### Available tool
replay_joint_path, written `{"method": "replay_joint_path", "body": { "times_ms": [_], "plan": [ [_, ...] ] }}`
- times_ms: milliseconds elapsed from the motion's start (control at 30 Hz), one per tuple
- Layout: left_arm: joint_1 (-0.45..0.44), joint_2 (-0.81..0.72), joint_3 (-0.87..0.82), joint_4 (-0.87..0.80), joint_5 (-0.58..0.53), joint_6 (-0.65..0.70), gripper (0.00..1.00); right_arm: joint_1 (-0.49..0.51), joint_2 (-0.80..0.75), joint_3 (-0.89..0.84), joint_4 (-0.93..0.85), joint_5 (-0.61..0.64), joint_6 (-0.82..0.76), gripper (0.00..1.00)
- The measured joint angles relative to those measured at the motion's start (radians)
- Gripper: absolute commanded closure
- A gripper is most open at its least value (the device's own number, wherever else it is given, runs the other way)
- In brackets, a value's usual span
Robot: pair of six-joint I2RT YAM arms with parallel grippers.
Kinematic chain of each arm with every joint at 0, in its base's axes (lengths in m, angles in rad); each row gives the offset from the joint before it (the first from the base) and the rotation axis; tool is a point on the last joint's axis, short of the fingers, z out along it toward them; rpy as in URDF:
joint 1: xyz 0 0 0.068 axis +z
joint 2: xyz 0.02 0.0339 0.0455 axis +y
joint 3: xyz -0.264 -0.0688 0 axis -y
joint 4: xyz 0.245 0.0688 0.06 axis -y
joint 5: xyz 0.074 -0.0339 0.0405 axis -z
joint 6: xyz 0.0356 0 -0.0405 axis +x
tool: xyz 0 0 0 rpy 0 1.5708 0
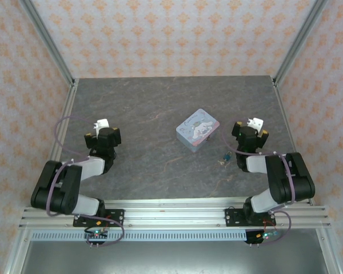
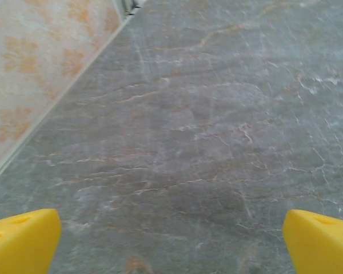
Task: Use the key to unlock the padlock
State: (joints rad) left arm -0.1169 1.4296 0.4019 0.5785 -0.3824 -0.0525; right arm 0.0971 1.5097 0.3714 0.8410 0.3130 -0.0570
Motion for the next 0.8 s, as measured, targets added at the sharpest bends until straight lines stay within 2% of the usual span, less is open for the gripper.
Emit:
{"method": "replay_joint_path", "body": {
  "times_ms": [100,300,800],
  "plan": [
    [0.014,0.063,0.0,0.073,0.069,0.016,0.0,-0.016,0.018,-0.019,0.002,-0.064,0.0,0.01],
    [0.054,0.07,0.001,0.129,0.161,0.028,0.0,-0.051,0.025,0.019,-0.015,-0.154,0.011,0.01],
    [0.053,0.07,0.001,0.148,0.194,0.028,0.0,-0.057,0.025,0.02,-0.021,-0.176,0.022,0.01]
  ]
}}
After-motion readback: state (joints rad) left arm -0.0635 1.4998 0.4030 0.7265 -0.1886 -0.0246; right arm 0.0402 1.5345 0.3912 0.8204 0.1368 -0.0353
